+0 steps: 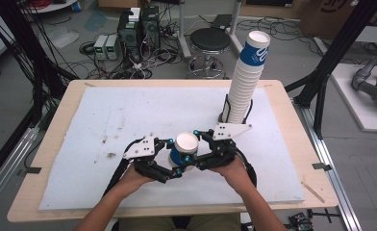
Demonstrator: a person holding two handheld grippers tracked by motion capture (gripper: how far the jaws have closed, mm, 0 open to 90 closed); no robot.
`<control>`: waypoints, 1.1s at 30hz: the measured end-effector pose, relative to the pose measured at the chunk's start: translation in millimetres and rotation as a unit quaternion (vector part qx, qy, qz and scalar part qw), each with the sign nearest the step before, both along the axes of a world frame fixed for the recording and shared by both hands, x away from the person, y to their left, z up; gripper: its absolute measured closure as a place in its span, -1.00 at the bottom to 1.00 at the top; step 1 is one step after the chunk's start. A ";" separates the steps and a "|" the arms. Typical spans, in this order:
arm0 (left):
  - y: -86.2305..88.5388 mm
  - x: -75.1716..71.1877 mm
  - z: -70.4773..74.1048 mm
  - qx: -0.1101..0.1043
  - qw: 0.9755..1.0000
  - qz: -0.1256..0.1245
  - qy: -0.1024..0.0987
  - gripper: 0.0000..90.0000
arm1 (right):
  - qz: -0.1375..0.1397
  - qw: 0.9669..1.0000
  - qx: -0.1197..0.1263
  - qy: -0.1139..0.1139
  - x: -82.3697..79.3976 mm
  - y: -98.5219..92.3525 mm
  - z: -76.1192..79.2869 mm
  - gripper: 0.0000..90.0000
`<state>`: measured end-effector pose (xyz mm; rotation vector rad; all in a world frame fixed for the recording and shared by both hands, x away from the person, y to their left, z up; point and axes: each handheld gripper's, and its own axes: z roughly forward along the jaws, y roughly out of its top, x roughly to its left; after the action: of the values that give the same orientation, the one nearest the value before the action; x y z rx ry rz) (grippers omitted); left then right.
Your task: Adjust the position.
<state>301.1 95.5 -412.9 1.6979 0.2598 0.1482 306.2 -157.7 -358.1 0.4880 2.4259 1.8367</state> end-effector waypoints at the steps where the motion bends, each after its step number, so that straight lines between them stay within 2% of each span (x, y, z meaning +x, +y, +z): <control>1: 0.4 -0.1 0.5 0.006 1.000 0.001 -0.006 -0.54 | -0.002 1.000 0.000 -0.001 -0.3 0.1 -0.3 -0.36; 5: 1.1 0.0 1.6 0.013 1.000 0.002 -0.008 -0.45 | -0.005 1.000 0.002 0.006 0.6 -1.3 -1.7 -0.37; 7: 1.1 0.6 1.6 0.015 1.000 0.006 -0.007 -0.42 | -0.011 1.000 0.006 0.011 1.1 -1.7 -2.9 -0.45; 8: 1.6 1.1 1.6 0.018 1.000 0.004 -0.006 -0.41 | -0.022 1.000 0.003 0.011 0.8 -1.8 -3.3 -0.58; 13: 2.7 3.0 0.9 0.030 1.000 0.002 0.004 -0.38 | -0.029 0.999 0.020 0.000 -0.8 -11.8 -0.8 -0.58; 16: 3.3 5.1 4.1 0.047 0.999 0.000 0.011 -0.37 | -0.034 0.999 0.024 -0.009 -1.3 -20.8 3.0 -0.58; 22: 6.9 11.1 22.1 0.084 0.996 -0.001 0.023 -0.37 | -0.036 0.999 0.019 -0.014 -2.5 -40.5 9.1 -0.58; 26: 8.8 15.2 35.1 0.119 0.993 -0.003 0.024 -0.37 | -0.038 0.999 0.001 -0.019 -2.9 -52.0 9.0 -0.58; 28: 8.4 16.7 41.5 0.139 0.990 -0.005 0.026 -0.37 | -0.036 0.999 -0.016 -0.024 -3.0 -57.4 8.3 -0.58; 31: 6.6 18.0 49.3 0.170 0.985 -0.015 0.019 -0.37 | -0.032 0.998 -0.048 -0.031 -2.9 -62.9 6.8 -0.58; 33: 3.8 17.9 54.8 0.192 0.981 -0.026 0.012 -0.37 | -0.030 0.997 -0.066 -0.039 -2.6 -66.2 5.7 -0.58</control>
<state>319.0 99.3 -358.1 2.0891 0.2147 0.1456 303.7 -223.9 -352.5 0.4650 2.4333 1.6284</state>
